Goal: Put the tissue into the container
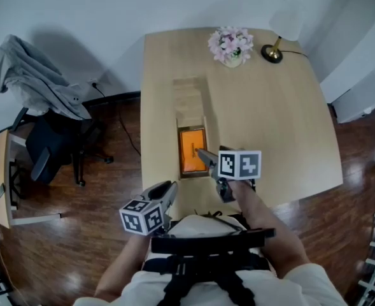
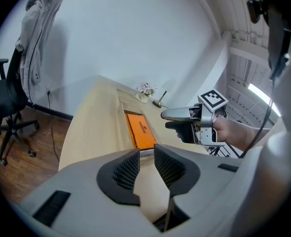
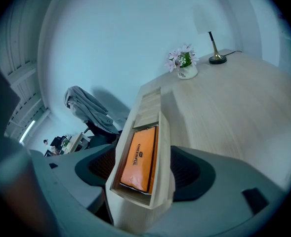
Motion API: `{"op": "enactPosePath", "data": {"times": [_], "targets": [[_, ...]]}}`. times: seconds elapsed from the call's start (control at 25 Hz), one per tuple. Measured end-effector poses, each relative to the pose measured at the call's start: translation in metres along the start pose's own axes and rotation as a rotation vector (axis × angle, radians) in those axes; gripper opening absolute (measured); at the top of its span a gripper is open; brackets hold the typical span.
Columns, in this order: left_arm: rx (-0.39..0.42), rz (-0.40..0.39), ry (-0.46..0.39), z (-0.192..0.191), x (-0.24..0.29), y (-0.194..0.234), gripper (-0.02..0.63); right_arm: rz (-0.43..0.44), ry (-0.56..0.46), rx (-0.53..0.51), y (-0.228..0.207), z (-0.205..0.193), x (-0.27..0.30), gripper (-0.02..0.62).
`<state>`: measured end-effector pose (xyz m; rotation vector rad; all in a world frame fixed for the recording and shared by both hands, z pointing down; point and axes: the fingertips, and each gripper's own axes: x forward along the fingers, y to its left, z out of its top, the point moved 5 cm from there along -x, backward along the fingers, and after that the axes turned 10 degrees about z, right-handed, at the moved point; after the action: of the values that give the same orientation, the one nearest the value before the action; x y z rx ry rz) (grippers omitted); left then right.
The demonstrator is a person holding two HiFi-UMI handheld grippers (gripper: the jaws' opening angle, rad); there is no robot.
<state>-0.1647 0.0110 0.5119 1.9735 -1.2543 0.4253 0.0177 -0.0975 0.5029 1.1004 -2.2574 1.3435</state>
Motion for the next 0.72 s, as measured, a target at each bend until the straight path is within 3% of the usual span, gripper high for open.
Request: {"op": "enactPosePath", "data": {"times": [0.36, 0.52, 0.72], "targets": [[-0.026, -0.029, -0.045, 0.011, 0.010, -0.026, 0.085, 0.046, 0.030, -0.075, -0.015, 0.000, -0.029, 0.132], [-0.037, -0.056, -0.066, 0.014, 0.008, -0.035, 0.015, 0.073, 0.033, -0.098, -0.018, -0.002, -0.041, 0.096], [-0.034, -0.126, -0.075, 0.017, 0.008, -0.051, 0.000, 0.075, 0.025, -0.106, -0.025, -0.007, -0.058, 0.055]]}}
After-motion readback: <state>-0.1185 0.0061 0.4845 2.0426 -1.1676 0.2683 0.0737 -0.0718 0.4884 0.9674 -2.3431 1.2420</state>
